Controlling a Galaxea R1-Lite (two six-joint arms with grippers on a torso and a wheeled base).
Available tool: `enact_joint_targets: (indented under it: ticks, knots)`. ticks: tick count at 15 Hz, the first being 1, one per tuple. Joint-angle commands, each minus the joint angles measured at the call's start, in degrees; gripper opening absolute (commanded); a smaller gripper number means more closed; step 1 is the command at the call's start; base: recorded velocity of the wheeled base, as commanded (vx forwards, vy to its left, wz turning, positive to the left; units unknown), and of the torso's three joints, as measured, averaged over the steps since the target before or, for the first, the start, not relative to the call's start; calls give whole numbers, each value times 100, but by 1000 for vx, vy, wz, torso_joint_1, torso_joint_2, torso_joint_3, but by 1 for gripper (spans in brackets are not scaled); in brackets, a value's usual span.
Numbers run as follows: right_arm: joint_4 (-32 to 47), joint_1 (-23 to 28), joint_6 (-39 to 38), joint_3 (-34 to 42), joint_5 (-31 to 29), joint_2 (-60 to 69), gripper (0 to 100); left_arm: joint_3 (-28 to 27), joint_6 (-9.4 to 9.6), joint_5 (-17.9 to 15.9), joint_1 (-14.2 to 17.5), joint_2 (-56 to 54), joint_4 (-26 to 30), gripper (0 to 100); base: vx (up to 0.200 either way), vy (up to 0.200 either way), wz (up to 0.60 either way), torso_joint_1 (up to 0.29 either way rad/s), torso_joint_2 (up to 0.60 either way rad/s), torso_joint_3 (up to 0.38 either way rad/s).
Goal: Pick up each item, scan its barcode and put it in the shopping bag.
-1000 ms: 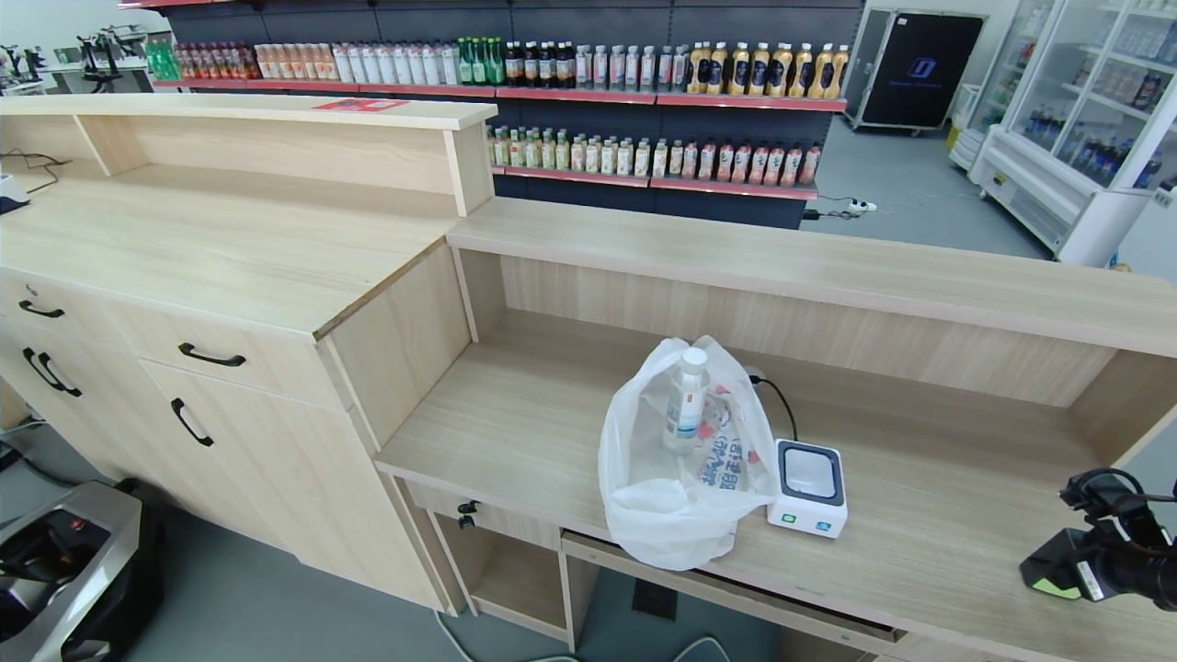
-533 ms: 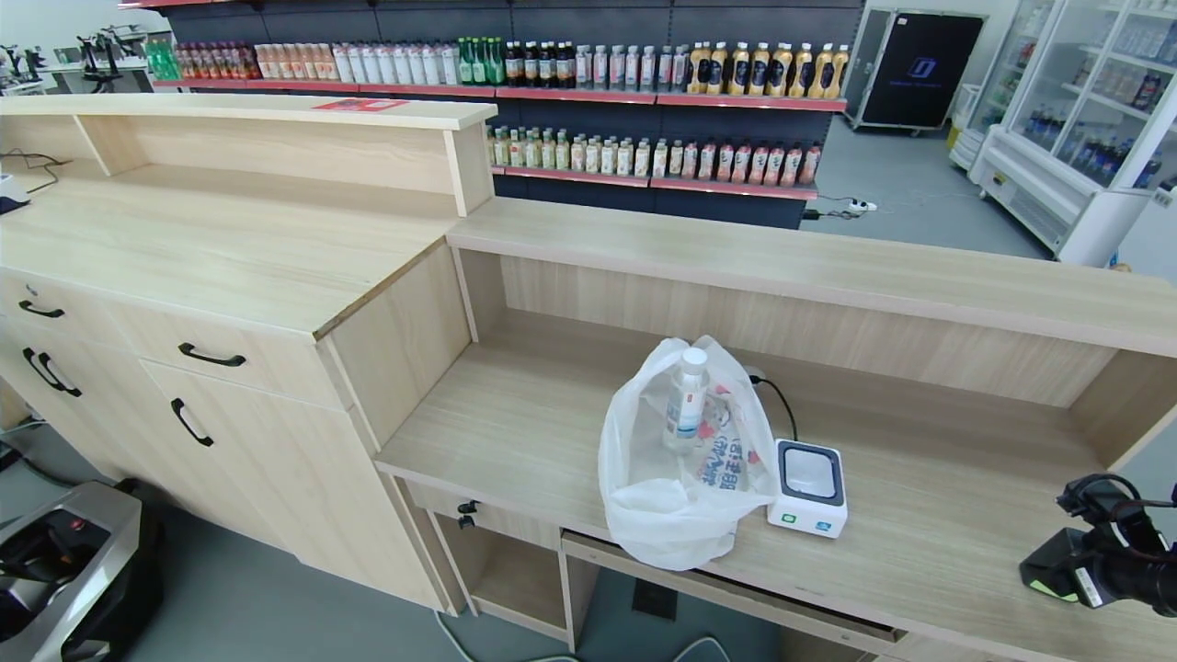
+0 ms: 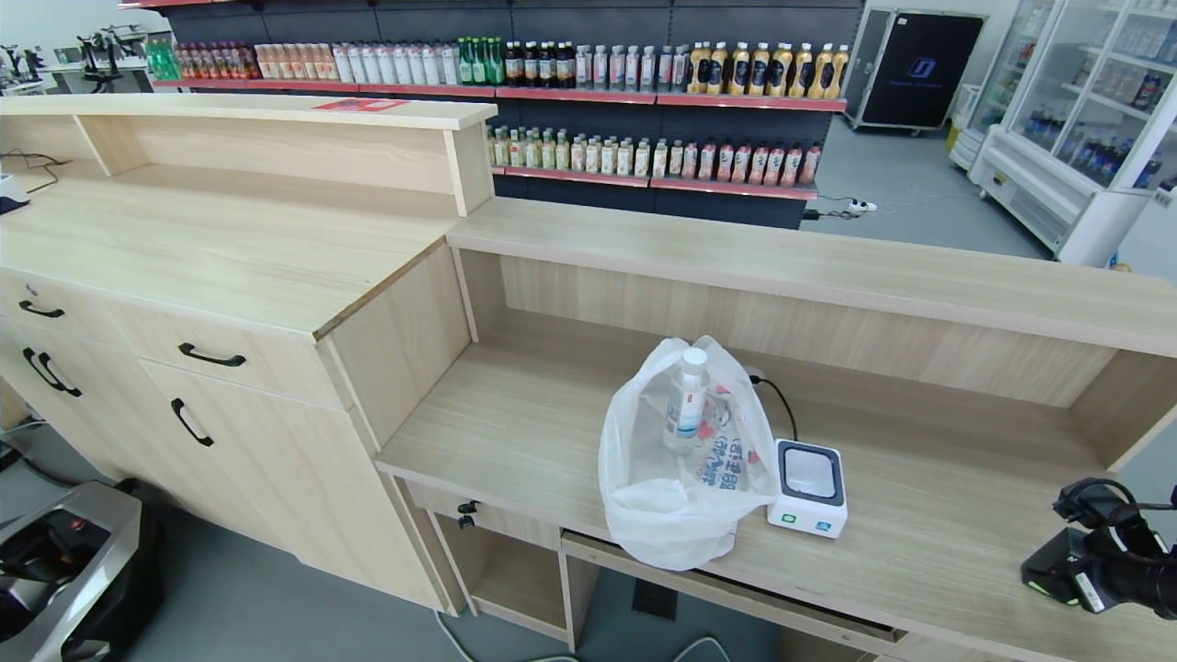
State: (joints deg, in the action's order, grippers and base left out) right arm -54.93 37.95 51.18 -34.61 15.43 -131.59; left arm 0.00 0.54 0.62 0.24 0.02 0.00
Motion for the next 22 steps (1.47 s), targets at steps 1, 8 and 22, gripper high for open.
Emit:
enact_joint_targets:
  ticks: [1, 8, 22]
  knots:
    - [0, 2, 50, 24, 4, 1, 100, 0, -1, -1, 2, -2, 0, 0, 0, 0, 0, 0, 0, 0]
    - [-26, -24, 77, 95, 21, 54, 0, 0, -1, 8, 2, -2, 0, 0, 0, 0, 0, 0, 0, 0]
    - [-114, -200, 2828, 692, 3238, 4449, 0, 0, -1, -1, 2, -2, 0, 0, 0, 0, 0, 0, 0, 0]
